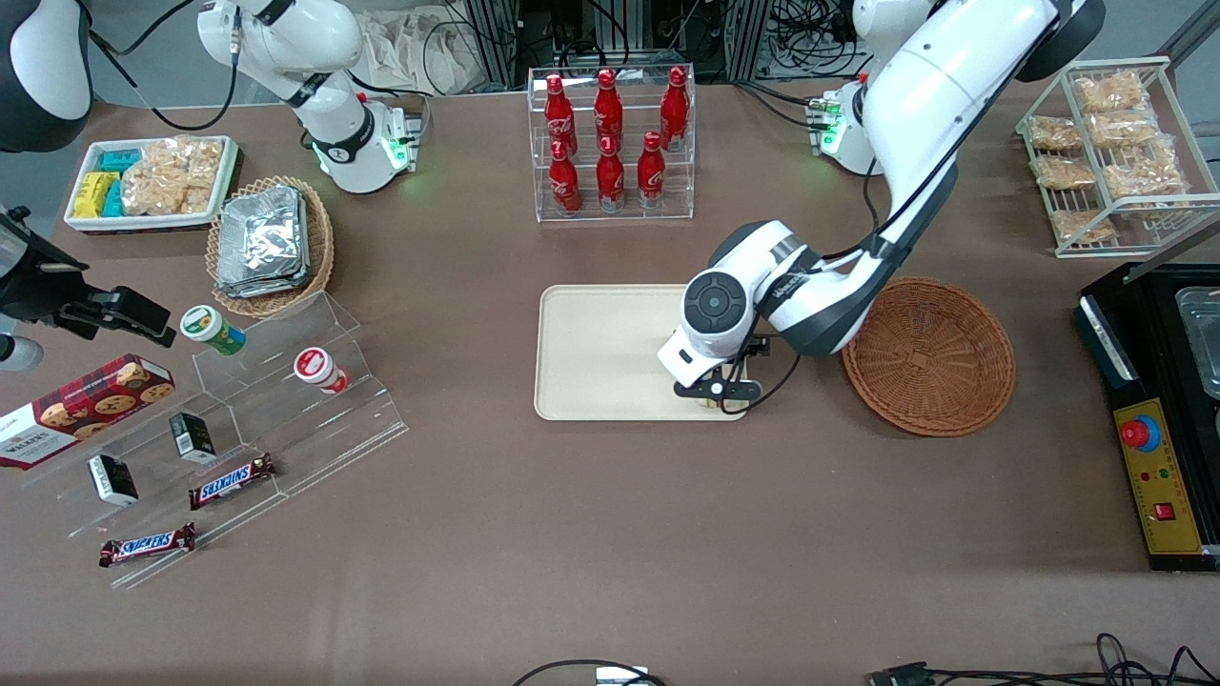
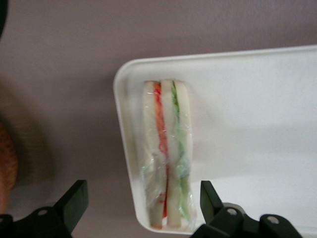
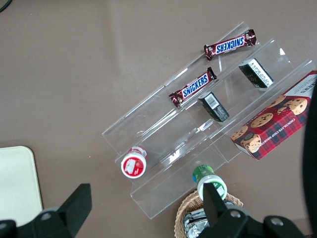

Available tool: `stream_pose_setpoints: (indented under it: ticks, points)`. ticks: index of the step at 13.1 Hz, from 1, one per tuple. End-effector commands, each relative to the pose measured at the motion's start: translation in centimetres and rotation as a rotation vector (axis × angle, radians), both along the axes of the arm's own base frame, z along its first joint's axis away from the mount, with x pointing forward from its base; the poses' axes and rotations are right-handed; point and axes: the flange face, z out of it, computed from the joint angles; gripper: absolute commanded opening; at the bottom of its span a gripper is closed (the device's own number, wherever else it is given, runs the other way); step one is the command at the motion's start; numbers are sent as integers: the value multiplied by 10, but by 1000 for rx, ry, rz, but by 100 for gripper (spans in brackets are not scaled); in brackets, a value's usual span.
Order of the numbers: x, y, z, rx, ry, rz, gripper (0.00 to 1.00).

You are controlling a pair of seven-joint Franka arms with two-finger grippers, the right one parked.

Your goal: Place sandwich from basket to tray

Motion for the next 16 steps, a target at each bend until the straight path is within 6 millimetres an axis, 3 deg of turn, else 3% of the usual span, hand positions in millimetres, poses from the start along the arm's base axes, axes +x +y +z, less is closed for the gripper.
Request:
stream_pose_setpoints:
  ticks: [1, 3, 5, 8, 11, 13, 16]
  points:
    - [3, 15, 97, 32, -35, 30, 100]
    - [-2, 38, 162, 39, -49, -47, 100]
    - [-3, 73, 202, 56, -84, -34, 100]
    - [15, 179, 250, -104, -48, 112, 100]
    - [17, 280, 288, -125, -104, 85, 100]
    - [15, 299, 303, -83, -139, 71, 100]
    - [16, 304, 304, -59, -131, 44, 100]
